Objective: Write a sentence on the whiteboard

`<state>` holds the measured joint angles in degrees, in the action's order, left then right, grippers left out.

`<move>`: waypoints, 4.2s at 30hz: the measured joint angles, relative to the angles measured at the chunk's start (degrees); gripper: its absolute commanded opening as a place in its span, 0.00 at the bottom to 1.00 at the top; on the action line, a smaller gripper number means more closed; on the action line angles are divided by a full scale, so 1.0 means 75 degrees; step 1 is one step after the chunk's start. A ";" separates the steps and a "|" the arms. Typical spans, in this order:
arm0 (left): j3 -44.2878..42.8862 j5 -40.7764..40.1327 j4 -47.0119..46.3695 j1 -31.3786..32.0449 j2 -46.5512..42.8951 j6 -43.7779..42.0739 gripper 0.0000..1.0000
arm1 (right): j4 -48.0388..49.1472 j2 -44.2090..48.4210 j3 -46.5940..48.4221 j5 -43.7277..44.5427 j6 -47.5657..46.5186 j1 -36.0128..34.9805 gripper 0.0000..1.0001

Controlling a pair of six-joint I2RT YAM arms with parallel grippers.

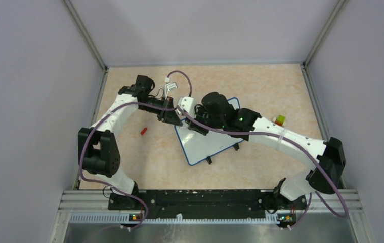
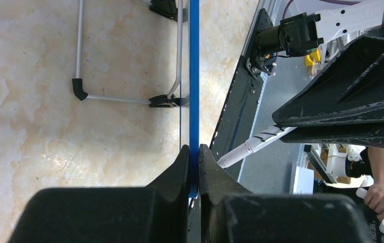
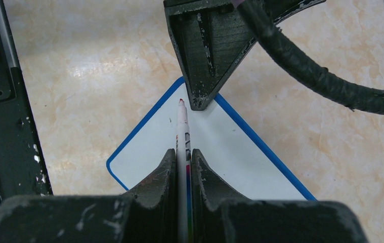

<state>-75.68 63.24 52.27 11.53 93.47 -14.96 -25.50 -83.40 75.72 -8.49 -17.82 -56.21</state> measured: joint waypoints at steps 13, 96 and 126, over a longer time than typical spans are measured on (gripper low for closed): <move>0.0000 0.0003 0.0003 0.0000 0.0000 0.0000 0.00 | 0.0102 -0.0221 0.0012 0.0052 0.0009 0.0000 0.00; 0.0000 -0.0076 -0.0108 0.0003 0.0000 0.0009 0.00 | 0.0256 0.0099 -0.0513 0.0991 0.0323 -0.0152 0.00; 0.0000 -0.0114 -0.0111 0.0003 0.0000 0.0000 0.00 | 0.0055 -0.0262 -0.0565 0.0525 0.0181 -0.0557 0.00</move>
<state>-75.68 62.39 51.44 11.55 93.47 -14.96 -25.08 -85.36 71.48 -4.56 -16.47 -60.38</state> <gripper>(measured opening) 0.092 0.095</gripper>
